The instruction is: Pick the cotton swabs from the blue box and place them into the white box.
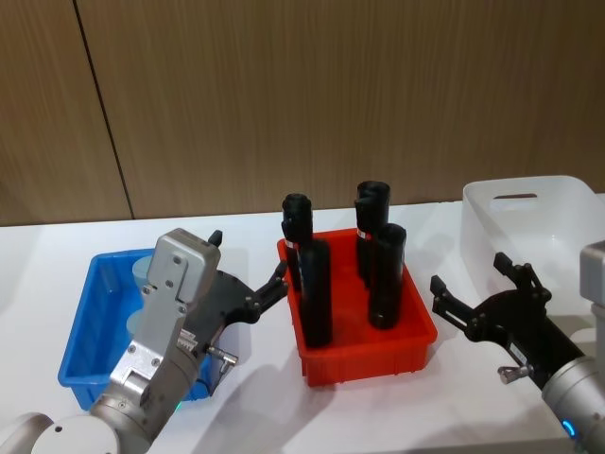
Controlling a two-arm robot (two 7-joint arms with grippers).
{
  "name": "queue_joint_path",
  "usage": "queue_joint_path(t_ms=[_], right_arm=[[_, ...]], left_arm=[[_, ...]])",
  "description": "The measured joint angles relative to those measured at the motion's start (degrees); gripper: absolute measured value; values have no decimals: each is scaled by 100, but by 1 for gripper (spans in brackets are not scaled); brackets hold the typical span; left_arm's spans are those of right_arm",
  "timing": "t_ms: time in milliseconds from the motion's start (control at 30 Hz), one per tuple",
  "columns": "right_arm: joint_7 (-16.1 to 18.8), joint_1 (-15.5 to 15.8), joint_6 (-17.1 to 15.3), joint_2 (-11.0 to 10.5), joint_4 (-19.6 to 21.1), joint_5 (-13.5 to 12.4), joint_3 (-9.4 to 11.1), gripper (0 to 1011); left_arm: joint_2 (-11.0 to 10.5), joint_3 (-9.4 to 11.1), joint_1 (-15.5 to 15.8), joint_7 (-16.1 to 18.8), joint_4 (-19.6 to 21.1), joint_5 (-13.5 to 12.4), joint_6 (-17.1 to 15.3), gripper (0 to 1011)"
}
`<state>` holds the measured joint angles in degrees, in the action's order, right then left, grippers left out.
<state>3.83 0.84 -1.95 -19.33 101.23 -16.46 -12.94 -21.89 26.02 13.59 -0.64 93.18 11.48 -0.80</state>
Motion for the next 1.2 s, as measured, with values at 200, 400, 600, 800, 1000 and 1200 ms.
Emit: queue_joint_path(t_ms=[200, 400, 600, 800, 1000, 1200], right_arm=[[0, 0, 0, 0, 0, 0, 0, 1002], [0, 0, 0, 0, 0, 0, 0, 1002], [0, 0, 0, 0, 0, 0, 0, 1002], [0, 0, 0, 0, 0, 0, 0, 1002], [0, 0, 0, 0, 0, 0, 0, 1002], [0, 0, 0, 0, 0, 0, 0, 1002]], left_arm=[[0, 0, 0, 1, 0, 0, 0, 1004], [0, 0, 0, 2, 0, 0, 0, 1004], [0, 0, 0, 2, 0, 0, 0, 1004], [0, 0, 0, 2, 0, 0, 1, 1004], [0, 0, 0, 2, 0, 0, 0, 1004], [0, -1, -1, 1, -2, 0, 1, 1004]])
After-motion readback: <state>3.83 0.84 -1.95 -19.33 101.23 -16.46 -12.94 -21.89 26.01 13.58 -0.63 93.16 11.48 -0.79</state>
